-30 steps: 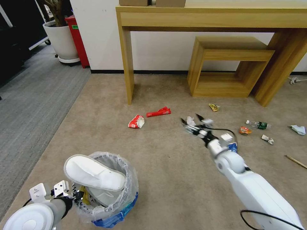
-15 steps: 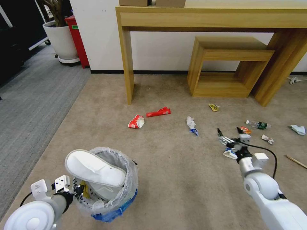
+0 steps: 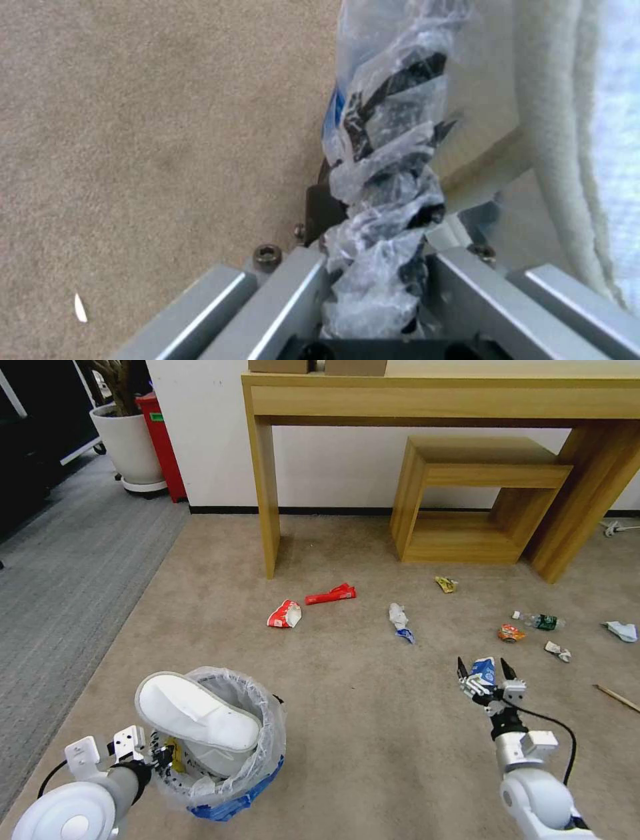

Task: Pick up the trash bin and place the garbage on the floor into it.

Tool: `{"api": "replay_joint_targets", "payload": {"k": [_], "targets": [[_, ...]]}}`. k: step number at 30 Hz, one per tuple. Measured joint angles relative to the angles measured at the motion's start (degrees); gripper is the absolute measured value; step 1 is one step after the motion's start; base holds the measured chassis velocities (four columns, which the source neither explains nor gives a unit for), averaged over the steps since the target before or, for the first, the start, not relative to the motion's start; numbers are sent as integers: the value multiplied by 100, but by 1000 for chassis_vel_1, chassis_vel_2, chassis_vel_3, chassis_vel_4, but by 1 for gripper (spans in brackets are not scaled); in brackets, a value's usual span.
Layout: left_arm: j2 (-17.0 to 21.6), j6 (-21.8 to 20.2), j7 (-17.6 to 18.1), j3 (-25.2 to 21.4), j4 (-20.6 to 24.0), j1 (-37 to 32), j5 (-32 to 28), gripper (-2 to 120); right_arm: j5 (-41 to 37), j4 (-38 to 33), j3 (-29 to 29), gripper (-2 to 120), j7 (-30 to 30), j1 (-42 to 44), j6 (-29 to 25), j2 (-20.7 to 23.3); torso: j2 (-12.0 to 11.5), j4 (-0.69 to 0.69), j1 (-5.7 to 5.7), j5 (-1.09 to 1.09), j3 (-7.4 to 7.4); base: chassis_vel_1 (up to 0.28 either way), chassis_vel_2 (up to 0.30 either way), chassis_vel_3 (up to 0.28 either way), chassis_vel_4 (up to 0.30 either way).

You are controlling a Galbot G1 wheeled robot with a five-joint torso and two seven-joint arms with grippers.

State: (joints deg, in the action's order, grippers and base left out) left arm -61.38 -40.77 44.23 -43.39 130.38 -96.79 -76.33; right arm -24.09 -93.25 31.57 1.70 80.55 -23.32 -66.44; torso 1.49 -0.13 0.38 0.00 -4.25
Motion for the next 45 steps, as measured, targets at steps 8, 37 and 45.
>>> {"api": "replay_joint_targets", "payload": {"k": [8, 37, 45], "targets": [[-127, 17, 26, -21, 79, -31, 15, 0, 353, -115, -38, 100, -45, -26, -477, -235, 0, 0, 0, 1, -1, 0, 0, 0, 0], [-131, 148, 181, -453, -313, -120, 306, 0, 398, -68, -193, 100, -88, -432, -497, -330, 0, 0, 0, 0, 0, 0, 0, 0, 0], [-82, 168, 167, -465, -416, -69, 322, 0, 365, 68, -227, 100, -152, -493, -498, -339, 0, 0, 0, 0, -1, 0, 0, 0, 0]]}}
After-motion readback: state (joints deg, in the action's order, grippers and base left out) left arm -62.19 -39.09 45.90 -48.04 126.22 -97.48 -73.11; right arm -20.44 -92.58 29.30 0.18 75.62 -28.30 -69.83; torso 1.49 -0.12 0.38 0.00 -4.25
